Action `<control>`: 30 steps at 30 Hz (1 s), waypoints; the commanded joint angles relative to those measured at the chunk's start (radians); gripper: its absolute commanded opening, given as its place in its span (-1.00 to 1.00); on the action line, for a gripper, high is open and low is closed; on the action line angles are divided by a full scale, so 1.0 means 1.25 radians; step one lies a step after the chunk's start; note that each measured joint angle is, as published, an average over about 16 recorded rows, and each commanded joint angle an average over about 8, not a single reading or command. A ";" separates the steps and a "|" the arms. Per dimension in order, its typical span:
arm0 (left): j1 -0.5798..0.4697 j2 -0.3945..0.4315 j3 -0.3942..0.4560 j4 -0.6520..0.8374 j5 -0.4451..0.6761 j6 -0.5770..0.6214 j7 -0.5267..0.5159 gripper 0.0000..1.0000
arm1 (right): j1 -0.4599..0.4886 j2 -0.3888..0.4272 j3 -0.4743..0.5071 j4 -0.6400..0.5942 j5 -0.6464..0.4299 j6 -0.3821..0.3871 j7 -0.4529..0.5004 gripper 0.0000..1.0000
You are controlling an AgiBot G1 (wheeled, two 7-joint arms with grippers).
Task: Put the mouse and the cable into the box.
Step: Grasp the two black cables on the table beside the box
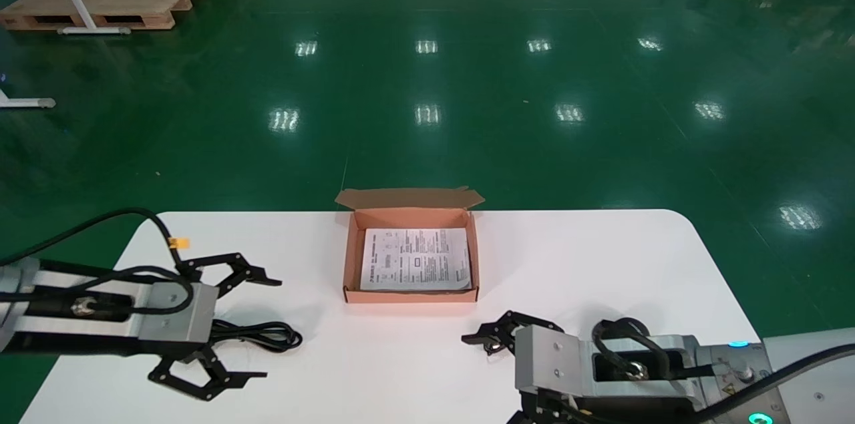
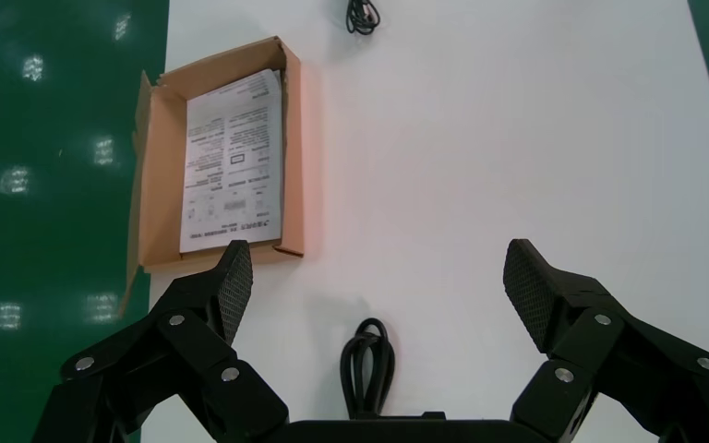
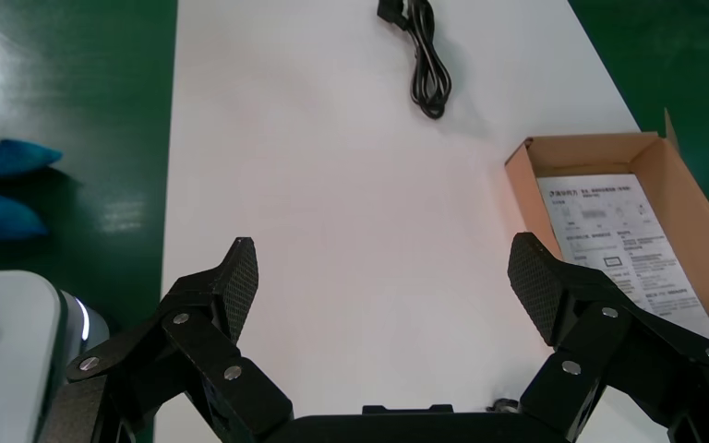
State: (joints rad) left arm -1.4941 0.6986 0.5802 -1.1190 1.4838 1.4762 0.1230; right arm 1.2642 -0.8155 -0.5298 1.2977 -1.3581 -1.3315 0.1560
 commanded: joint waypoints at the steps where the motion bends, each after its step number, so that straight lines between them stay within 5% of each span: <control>1: -0.002 0.006 0.002 0.009 0.005 -0.005 0.004 1.00 | 0.002 -0.004 -0.004 -0.002 -0.011 0.004 -0.001 1.00; 6: 0.008 -0.001 0.007 -0.003 0.022 -0.003 0.006 1.00 | -0.002 0.001 0.000 -0.002 0.002 0.000 0.005 1.00; 12: 0.044 0.031 0.057 0.040 0.145 -0.076 0.055 1.00 | 0.005 -0.016 -0.017 -0.012 -0.044 0.022 0.029 1.00; 19: 0.053 0.120 0.105 0.206 0.271 -0.198 0.122 1.00 | 0.003 -0.014 -0.020 0.004 -0.057 0.030 0.043 1.00; 30: -0.009 0.261 0.127 0.477 0.349 -0.355 0.206 1.00 | -0.012 0.008 -0.013 0.018 -0.046 0.027 0.034 1.00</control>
State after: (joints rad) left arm -1.5044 1.0182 0.7368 -0.5347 1.9127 1.0455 0.3803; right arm 1.2461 -0.8060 -0.5473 1.3204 -1.4157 -1.2984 0.1979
